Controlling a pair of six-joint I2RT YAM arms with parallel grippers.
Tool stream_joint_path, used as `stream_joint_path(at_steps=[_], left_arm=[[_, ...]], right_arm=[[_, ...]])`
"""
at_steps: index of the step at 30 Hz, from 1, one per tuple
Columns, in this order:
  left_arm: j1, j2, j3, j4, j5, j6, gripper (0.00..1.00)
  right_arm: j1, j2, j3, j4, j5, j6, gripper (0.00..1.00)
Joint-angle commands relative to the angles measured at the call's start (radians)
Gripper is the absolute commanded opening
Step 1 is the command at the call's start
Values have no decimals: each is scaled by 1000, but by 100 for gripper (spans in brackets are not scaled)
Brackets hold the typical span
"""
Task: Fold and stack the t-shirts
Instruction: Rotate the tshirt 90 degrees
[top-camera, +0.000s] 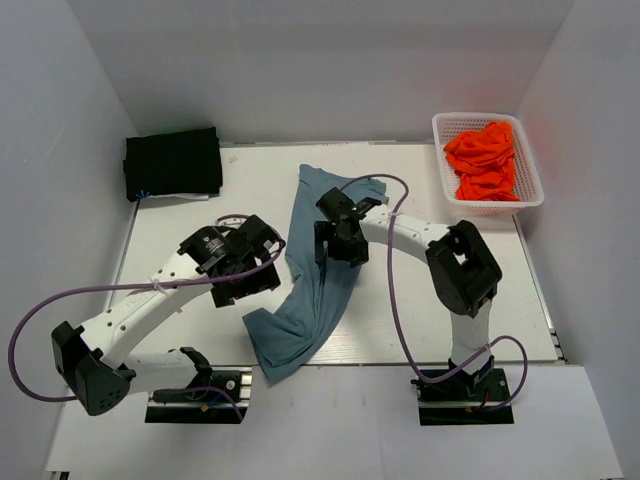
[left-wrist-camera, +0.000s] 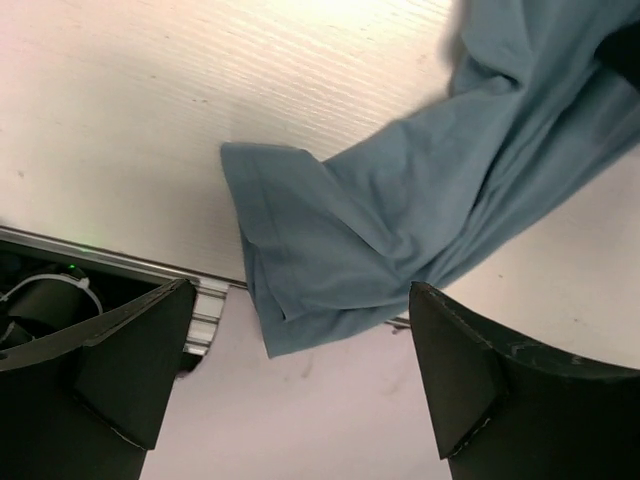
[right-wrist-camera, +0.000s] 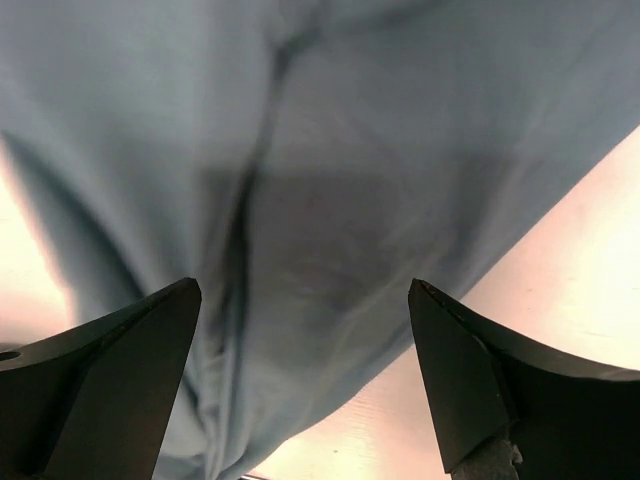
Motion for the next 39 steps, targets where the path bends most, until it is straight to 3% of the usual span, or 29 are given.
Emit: stream_joint_path(at_steps=[1,9,15,19,22,25,27,29,35,38,39], left_arm=[[0,-40,-40,12,-61,-56,99],[0,-72,-86,72,-41,-51,99],[0,-26,-68,151,3,58,99],[0,52,-27,181,13,130,99],[0,125,-14,217,45,191,99],[0,188,-14,282,106,257,99],[0,210,-25,320,150,286,99],[0,210,-42,394,195,296,99],[0,210,-158,564,261,311,99],[0,210,-213,631,270,311,99],[0,210,-226,650,270,311,99]], right_arm=[[0,27,-13,-12,32,80,90],[-35,197,77,-87,124,114,90],[-162,320,224,-116,172,38,90],[-270,445,469,-141,204,-62,90],[-336,580,769,-197,146,-156,90],[-368,575,867,-147,-1,-280,90],[-347,517,826,-40,-51,-380,90],[-327,348,655,90,-81,-421,90],[-316,11,452,100,-129,-417,90],[-308,-159,236,120,-143,-321,90],[-313,-198,65,148,-146,-294,90]])
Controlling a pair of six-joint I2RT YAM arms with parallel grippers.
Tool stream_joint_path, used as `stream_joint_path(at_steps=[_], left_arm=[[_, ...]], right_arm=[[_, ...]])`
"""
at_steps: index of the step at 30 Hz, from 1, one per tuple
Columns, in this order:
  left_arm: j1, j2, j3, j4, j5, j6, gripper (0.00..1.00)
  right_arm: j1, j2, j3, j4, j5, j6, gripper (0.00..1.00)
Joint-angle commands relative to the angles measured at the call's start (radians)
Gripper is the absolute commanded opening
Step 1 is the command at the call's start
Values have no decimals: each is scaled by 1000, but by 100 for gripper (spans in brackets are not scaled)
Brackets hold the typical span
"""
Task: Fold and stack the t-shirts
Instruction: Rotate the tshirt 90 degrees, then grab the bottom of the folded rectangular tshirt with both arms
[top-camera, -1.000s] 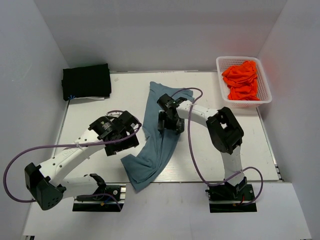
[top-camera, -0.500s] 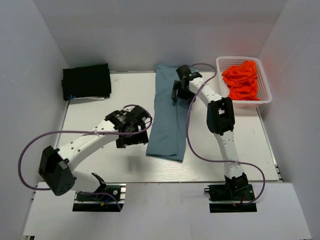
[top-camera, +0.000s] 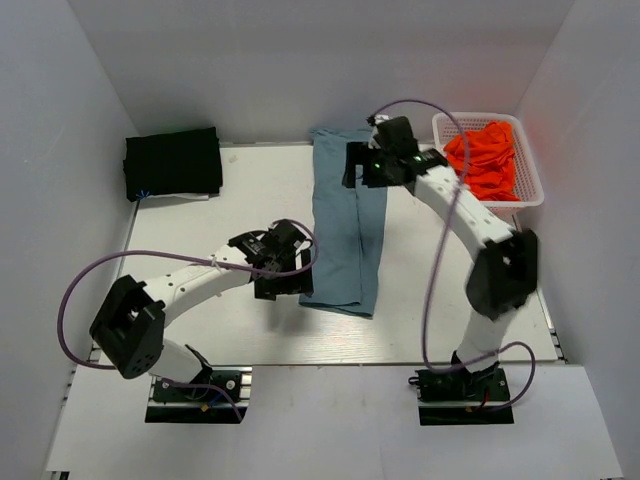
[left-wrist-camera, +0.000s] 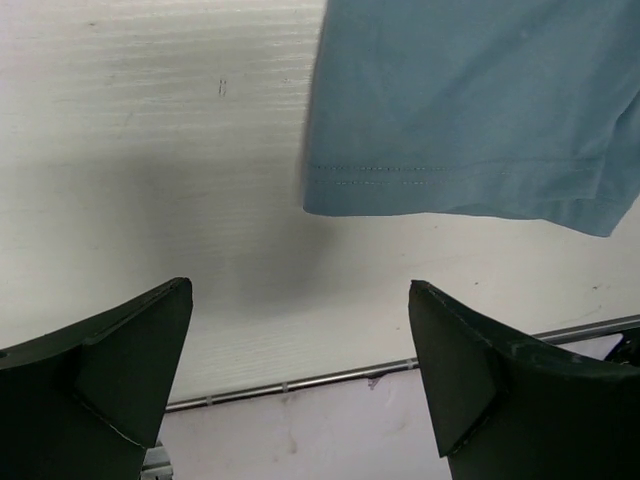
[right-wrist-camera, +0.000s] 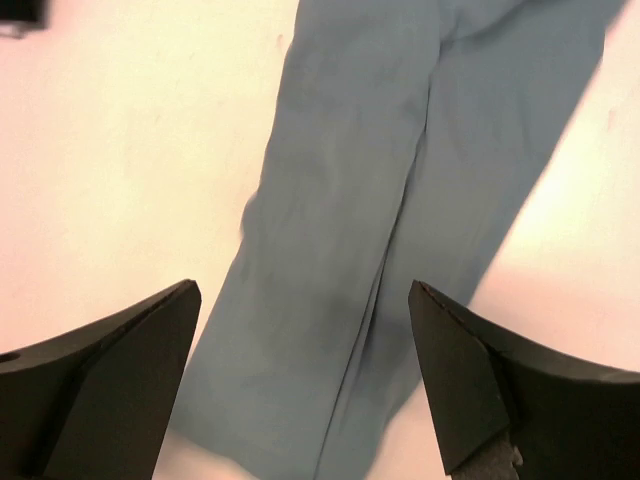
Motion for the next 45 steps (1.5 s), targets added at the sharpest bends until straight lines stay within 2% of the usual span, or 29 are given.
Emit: stream_joint_path(at_steps=[1,2,3,5,6,10,12,16,20,24,27,31,32,35,36,38,39,40,41,45], left_arm=[[0,-27,-36,130,49,14,99],[0,-27,-48,164,49,14,99],[-13,-27,-48,178,49,14,99],[-22,-27,-57,204,60,29,99],[-22,-16,-66,233,72,29,99],[-22,46,-88,291,112,58,99],[-31,74,-79,291,112,58,99],[-31,96,-79,310,48,58,96],[-40,131,-68,290,-14,58,91],[-40,142,-80,299,-14,58,87],[-49,142,-102,299,-14,48,87],[-59,152,-126,346,-23,24,82],[-59,166,-126,346,-23,24,81],[-69,197,-102,346,-32,24,74],[-69,208,-88,346,-44,24,64],[-79,226,-79,334,-54,24,54],[-79,237,-79,325,-54,24,38],[-79,237,-79,325,-54,24,29],[-79,237,-79,316,-54,24,0],[-79,171,-127,242,-91,-55,0]], right_arm=[[-19,-166,-269,45,-20,112,90],[-21,-276,-377,51,-7,133,90],[-19,-312,-480,42,1,208,90],[-18,-406,-574,28,1,252,90],[-18,-485,-702,22,-20,275,90],[4,-596,-929,92,-221,409,87],[16,-621,-1013,137,-247,443,86],[57,-596,-1038,170,-253,466,86],[93,-483,-992,177,-275,450,84],[110,-389,-954,120,-252,451,84],[111,-389,-970,118,-253,459,84],[113,-408,-1004,115,-227,462,74],[113,-409,-1007,114,-226,463,67],[111,-391,-1013,114,-226,465,50],[111,-389,-1018,124,-233,463,39],[113,-380,-1032,138,-238,465,31],[108,-378,-1033,163,-240,470,15],[111,-375,-1035,167,-240,470,3],[110,-366,-1033,160,-240,467,0],[108,-389,-1067,88,-218,445,0]])
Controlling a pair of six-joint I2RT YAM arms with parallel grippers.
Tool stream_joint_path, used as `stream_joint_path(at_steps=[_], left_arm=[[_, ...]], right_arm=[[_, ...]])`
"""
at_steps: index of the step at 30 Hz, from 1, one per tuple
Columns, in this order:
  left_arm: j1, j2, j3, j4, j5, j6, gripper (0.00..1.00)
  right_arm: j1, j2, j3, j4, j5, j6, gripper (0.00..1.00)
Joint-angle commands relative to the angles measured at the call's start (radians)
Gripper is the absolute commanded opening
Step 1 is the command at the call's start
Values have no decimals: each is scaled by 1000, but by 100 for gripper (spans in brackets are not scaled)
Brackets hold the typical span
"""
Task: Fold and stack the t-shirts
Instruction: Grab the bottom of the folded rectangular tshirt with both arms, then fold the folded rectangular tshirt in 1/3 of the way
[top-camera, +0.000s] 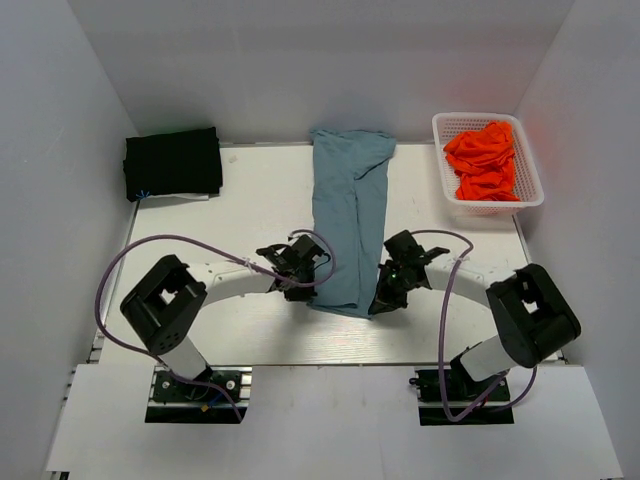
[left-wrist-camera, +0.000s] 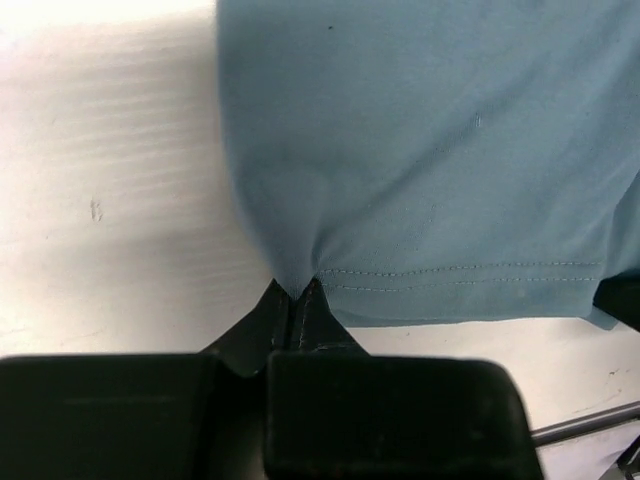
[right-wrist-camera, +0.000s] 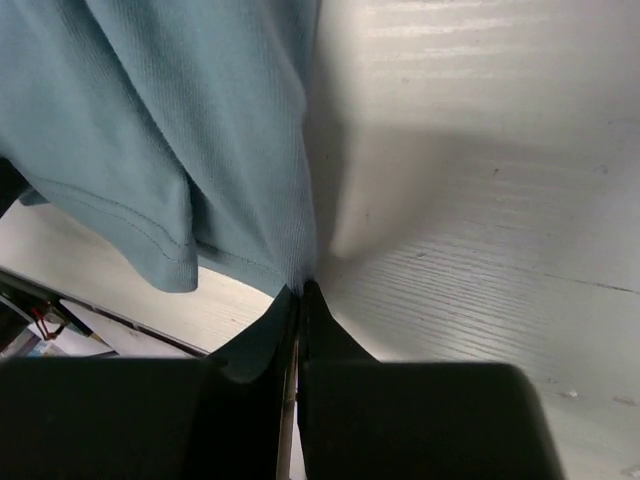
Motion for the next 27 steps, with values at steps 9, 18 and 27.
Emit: stream_joint_path(at_steps=[9,18,27], left_arm=[[-16,-347,-237,-74,294,-53,0],[-46,-366,-132,-173,312,-88,0],[-14,-170,210,-396,-35,-129,0]], right_arm=[[39,-328,-189,-155,-74,-4,0],[91,-379,-122,-167,-159,0,0],[56,-158,202,-301,85,-98,0]])
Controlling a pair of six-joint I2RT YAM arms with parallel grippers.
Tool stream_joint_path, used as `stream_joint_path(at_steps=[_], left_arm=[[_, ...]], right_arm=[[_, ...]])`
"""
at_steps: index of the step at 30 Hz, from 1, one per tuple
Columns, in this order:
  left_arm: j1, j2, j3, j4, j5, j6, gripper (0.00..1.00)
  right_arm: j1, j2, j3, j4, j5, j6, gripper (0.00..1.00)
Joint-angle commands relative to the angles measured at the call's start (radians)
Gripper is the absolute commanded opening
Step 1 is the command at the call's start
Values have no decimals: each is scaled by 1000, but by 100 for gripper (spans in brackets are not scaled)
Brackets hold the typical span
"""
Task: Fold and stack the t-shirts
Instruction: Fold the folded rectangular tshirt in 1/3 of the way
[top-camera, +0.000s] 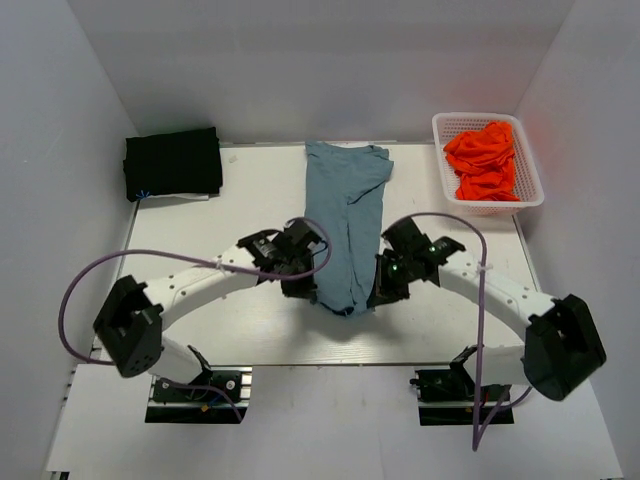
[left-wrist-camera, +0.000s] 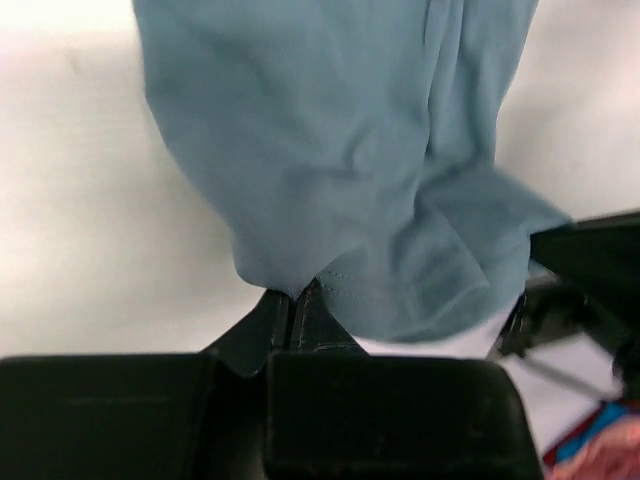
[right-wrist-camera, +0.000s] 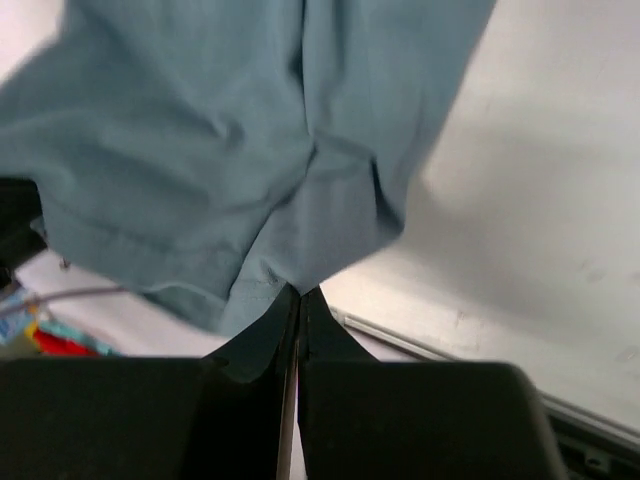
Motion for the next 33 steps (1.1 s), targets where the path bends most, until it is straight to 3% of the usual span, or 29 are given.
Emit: stream_joint_path(at_steps=[1,9,18,26,33], left_arm=[[14,102,161,-108,-178,-24,0],[103,309,472,-237,-344,-21,0],[181,533,779,-185,-320,85,0],[258,658,865,-108,-294,157,0],[300,730,881,18,-199,216,0]], right_arm=[[-29,78,100,-45,106,-46,0],[-119,286,457,-77,182,-144,0],[-226,487,687,-114,128,-239,0],[-289,633,875,-123,105,-281,0],[-323,727,896,-51,110,-250,0]])
